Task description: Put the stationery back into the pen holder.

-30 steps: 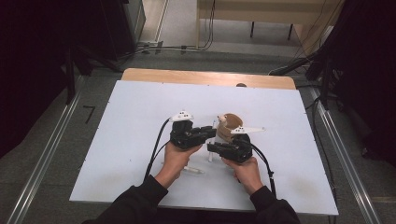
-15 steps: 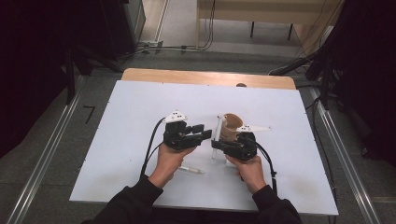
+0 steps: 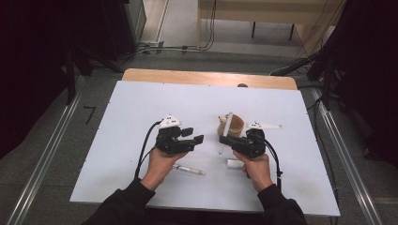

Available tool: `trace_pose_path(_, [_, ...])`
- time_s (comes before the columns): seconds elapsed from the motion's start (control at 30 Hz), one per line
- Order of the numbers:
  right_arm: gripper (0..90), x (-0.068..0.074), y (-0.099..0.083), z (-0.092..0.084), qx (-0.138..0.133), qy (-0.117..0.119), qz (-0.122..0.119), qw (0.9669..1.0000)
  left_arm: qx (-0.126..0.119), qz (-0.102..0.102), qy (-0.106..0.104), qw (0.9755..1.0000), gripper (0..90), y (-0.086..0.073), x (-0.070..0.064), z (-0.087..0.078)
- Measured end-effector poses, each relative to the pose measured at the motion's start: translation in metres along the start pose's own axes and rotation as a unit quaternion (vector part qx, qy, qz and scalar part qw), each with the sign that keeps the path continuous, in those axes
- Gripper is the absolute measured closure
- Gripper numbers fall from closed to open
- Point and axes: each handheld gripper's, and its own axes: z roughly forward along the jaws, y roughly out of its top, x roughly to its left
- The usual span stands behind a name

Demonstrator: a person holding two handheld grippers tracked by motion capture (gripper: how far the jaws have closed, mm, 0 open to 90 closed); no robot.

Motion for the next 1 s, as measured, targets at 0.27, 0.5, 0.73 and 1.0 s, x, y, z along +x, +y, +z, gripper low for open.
trace_pose_path(0.27, [76.6, -0.008, 0.008, -0.006, -0.015, -0.006, 0.005, 0.9999, 0.018, -0.005, 0.013, 0.9997, 40.9, -0.009, 0.011, -0.005])
trace_pose_path(0.5, [76.6, -0.014, 0.016, -0.009, -0.022, -0.009, 0.010, 0.9997, 0.026, -0.006, 0.014, 0.9996, 39.7, -0.013, 0.014, -0.006])
trace_pose_path(0.73, [76.6, -0.018, 0.026, -0.014, -0.041, -0.008, 0.014, 0.9990, 0.030, -0.009, 0.013, 0.9994, 38.7, -0.016, 0.015, -0.005])
trace_pose_path(1.0, [76.5, -0.024, 0.038, -0.019, -0.066, -0.012, 0.020, 0.9975, 0.031, -0.013, 0.011, 0.9994, 37.2, -0.017, 0.016, -0.005])
